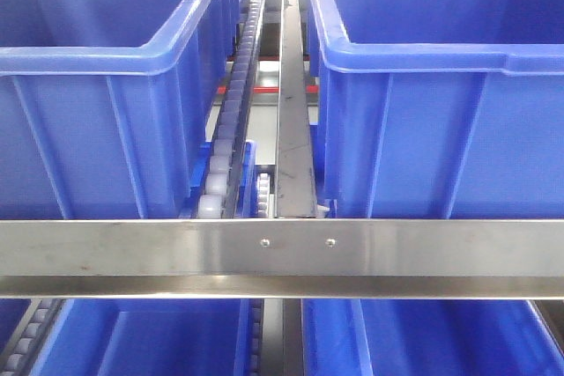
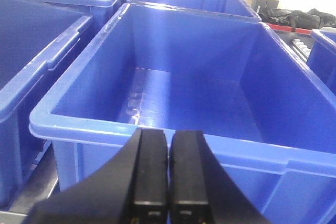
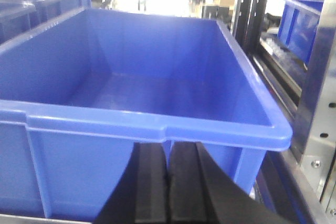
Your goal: Pick and sort blue part to right shelf
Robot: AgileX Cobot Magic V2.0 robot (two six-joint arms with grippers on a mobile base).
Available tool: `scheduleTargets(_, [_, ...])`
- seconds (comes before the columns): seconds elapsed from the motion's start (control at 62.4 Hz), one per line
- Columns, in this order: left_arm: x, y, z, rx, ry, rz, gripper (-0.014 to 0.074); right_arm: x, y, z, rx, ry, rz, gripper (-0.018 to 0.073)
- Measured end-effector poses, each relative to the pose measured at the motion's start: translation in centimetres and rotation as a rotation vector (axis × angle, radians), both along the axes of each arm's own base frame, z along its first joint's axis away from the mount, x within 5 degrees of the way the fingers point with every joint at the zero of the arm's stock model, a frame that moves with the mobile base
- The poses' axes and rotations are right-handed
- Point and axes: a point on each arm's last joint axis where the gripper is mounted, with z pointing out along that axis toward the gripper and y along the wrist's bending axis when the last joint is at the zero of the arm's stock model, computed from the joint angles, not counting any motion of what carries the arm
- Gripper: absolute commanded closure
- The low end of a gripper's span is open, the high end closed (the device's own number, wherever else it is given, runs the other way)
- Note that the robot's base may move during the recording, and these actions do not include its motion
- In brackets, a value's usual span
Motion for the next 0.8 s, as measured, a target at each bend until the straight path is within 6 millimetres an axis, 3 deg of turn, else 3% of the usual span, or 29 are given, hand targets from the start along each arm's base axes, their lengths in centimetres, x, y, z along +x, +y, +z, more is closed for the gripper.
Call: scheduleTargets(0.801, [0.0, 0.0, -0.03, 0.0, 0.0, 0.0, 0.0473, -0.06, 0.01, 0.31, 0.056, -0.034, 0.009, 0.0504])
